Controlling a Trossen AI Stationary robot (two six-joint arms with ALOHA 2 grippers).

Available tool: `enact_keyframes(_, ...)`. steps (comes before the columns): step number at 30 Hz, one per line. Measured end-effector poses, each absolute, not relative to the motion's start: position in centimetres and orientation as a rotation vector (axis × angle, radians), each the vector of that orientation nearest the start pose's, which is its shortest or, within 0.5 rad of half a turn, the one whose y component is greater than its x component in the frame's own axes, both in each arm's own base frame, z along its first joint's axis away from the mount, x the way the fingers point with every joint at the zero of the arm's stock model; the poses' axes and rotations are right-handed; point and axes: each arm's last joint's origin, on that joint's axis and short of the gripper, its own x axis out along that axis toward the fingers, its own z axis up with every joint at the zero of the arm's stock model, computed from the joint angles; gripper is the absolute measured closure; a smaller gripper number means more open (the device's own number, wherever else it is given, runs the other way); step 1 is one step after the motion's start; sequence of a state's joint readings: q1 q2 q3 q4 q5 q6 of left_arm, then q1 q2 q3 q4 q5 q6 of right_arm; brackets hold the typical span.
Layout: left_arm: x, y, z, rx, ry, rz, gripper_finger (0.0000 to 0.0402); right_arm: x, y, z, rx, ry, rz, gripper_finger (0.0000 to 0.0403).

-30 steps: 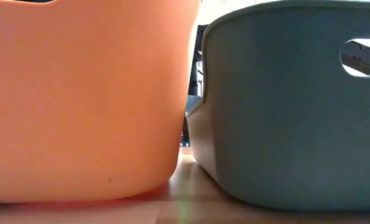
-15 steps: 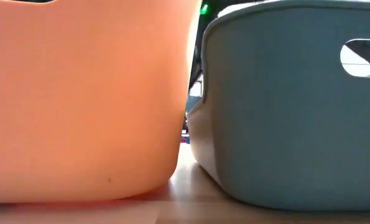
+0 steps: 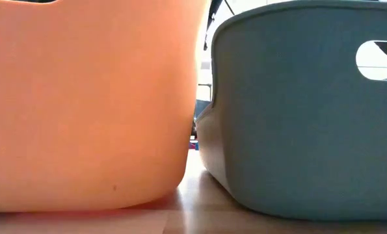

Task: Sort blocks
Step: Put the blue game piece into the left transparent bin

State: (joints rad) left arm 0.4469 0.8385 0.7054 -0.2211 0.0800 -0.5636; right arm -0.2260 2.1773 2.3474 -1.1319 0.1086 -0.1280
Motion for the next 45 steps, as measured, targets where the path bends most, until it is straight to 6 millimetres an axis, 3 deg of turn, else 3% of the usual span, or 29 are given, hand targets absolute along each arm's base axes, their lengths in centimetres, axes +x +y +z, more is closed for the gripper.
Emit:
enact_keyframes(6, 16.3, 9.6, 29.5, -1.089, 0.088, 0.507, 0.0184, 45.4, -8.3, 34.5, -0.162, 0.934, -0.203, 0.0321)
enact_keyframes(10, 16.2, 10.0, 30.2, -1.249, -0.031, 0.500, 0.0184, 45.7, -7.2, 34.6, -0.245, 0.925, -0.190, 0.0321)
enact_keyframes(15, 16.4, 9.9, 30.5, -1.277, -0.066, 0.477, 0.0182, 45.9, -7.1, 34.8, -0.273, 0.908, -0.214, 0.0321)
enact_keyframes(23, 19.1, 9.9, 29.5, -1.293, -0.022, 0.416, 0.0145, 46.0, -8.4, 34.8, -0.270, 0.875, -0.182, 0.0321)
enact_keyframes(27, 19.5, 10.1, 29.7, -1.259, -0.045, 0.395, 0.0133, 45.8, -9.0, 34.7, -0.247, 0.895, -0.171, 0.0321)
enact_keyframes(40, 20.6, 10.1, 28.3, -1.288, 0.037, 0.414, 0.0132, 45.9, -8.9, 34.8, -0.281, 0.873, -0.126, 0.0321)
enact_keyframes(45, 20.7, 9.8, 28.3, -1.275, 0.046, 0.401, 0.0153, 45.9, -9.3, 34.8, -0.274, 0.874, -0.136, 0.0321)
